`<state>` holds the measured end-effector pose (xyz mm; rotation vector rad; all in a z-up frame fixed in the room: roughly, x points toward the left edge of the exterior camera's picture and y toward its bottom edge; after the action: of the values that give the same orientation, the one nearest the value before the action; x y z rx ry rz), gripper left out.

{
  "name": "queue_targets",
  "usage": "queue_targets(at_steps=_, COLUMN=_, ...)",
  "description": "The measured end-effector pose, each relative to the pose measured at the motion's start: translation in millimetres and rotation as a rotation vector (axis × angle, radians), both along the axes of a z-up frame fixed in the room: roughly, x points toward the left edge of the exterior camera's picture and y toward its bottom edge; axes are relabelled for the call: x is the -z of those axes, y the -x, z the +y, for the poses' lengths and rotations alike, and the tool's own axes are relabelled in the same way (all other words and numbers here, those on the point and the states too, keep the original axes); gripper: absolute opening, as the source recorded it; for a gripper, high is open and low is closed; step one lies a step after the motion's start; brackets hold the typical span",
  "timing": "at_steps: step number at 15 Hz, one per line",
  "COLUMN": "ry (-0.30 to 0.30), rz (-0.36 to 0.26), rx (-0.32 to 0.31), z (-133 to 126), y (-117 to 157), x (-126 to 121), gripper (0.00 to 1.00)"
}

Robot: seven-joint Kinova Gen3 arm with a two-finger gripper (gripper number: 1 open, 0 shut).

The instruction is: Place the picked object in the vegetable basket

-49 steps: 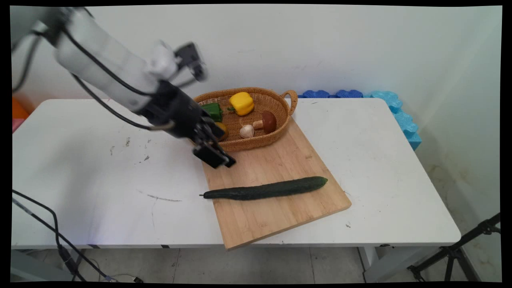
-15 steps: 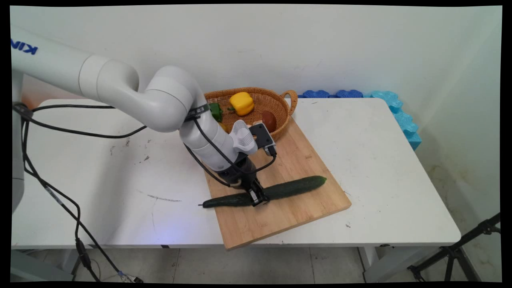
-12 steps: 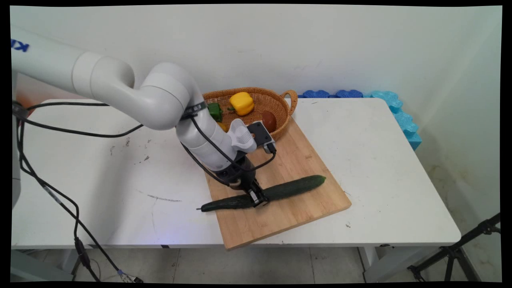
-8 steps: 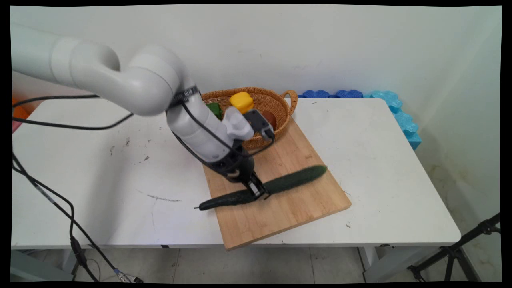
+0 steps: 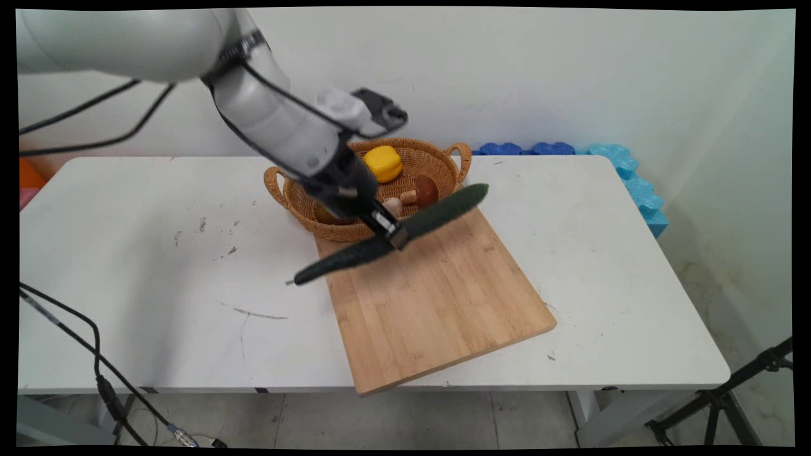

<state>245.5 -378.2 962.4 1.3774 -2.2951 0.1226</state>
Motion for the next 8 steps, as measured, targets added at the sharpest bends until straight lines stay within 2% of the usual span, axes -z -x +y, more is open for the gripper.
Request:
queue_targets(at_steps=4, ry=0.010, rz=-0.045, rx=-0.115, z=-25, y=-32, x=-18, gripper=0.00)
queue_targets(at_steps=8, ry=0.015, rz=-0.104, rx=-0.208, z=-51, y=-58, x=-15, gripper=0.00)
